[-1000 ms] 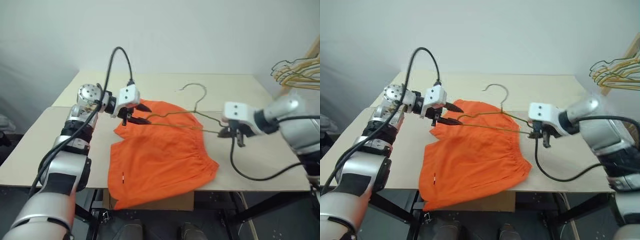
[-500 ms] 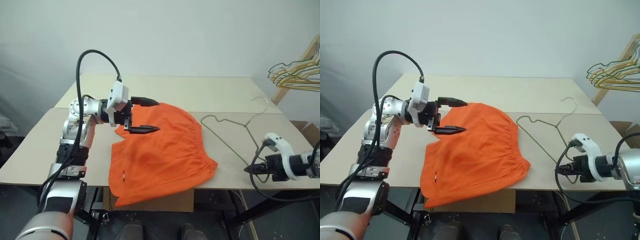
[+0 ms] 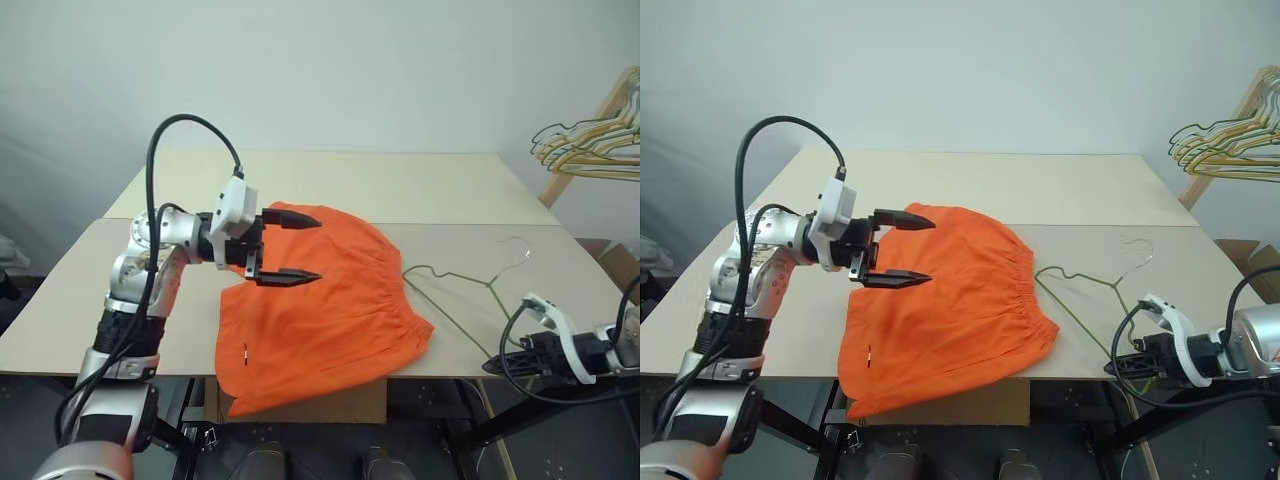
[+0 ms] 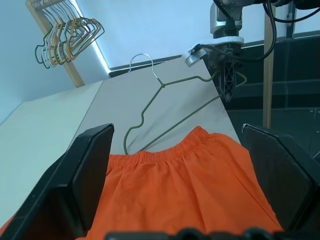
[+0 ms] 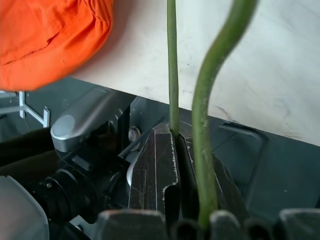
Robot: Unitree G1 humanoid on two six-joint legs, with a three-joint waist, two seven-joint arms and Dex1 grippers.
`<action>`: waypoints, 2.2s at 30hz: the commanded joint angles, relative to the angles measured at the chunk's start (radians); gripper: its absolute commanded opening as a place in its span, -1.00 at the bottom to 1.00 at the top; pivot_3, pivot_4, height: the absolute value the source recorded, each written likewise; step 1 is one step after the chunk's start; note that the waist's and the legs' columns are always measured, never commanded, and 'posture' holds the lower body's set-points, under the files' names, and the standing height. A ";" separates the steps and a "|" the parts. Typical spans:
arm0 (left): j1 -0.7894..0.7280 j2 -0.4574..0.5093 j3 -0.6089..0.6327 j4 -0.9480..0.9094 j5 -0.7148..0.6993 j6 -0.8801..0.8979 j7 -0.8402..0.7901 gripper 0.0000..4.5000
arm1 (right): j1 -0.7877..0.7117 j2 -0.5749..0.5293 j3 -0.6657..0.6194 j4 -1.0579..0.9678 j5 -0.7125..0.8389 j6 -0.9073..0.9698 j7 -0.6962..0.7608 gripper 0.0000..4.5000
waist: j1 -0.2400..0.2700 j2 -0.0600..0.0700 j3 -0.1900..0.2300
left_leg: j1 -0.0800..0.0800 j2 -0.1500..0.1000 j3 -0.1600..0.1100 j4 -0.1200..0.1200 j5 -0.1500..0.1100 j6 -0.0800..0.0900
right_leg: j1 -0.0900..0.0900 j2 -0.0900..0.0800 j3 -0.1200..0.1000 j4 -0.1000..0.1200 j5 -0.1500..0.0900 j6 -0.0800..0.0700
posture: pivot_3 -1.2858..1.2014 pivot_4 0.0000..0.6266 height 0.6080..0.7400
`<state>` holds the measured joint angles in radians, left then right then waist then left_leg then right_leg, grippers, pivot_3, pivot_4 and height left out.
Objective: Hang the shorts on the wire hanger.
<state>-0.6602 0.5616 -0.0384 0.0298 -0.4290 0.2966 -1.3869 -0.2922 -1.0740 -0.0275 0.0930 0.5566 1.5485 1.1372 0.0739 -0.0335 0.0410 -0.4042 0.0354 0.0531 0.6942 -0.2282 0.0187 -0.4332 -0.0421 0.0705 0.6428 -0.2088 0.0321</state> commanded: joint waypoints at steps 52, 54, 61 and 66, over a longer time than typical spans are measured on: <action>0.006 0.103 0.009 -0.033 -0.004 -0.041 0.029 0.98 | -0.366 0.140 0.432 0.321 -0.006 -0.199 0.281 -1.00 | 0.103 0.000 0.000 | -0.010 0.000 0.000 0.000 -0.003 0.003 | -0.008 0.000 -0.001 -0.002 0.002 0.007 | 0.28 -1.00 1.00; 0.005 0.105 0.007 -0.031 -0.003 -0.044 0.027 0.98 | -0.372 0.152 0.436 0.358 -0.020 -0.213 0.285 -1.00 | 0.106 0.000 0.000 | -0.011 0.000 0.000 0.000 -0.003 0.003 | -0.008 0.000 -0.001 -0.002 0.002 0.007 | 0.28 -1.00 1.00; 0.005 0.109 0.004 -0.028 0.002 -0.055 0.026 0.98 | -0.422 0.230 0.372 0.497 -0.019 -0.199 0.244 -1.00 | 0.107 0.000 0.000 | -0.010 0.000 0.000 0.002 -0.003 0.003 | -0.008 0.000 -0.001 -0.001 0.001 0.005 | 0.28 -1.00 1.00; 0.009 0.110 0.003 -0.029 0.004 -0.062 0.025 0.98 | -0.394 0.256 0.389 0.452 -0.009 -0.189 0.254 -1.00 | 0.111 0.000 0.000 | -0.010 0.000 0.000 0.002 -0.003 0.003 | -0.008 0.000 -0.002 -0.001 0.002 0.006 | 0.29 -1.00 1.00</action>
<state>-0.6289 0.6632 -0.0430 0.0146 -0.4279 0.2579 -1.3646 -0.6844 -0.8287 0.3804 0.5503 0.5339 1.3552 1.3844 0.1846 -0.0333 0.0409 -0.4144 0.0354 0.0530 0.6957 -0.2316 0.0215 -0.4409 -0.0417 0.0687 0.6417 -0.2071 0.0387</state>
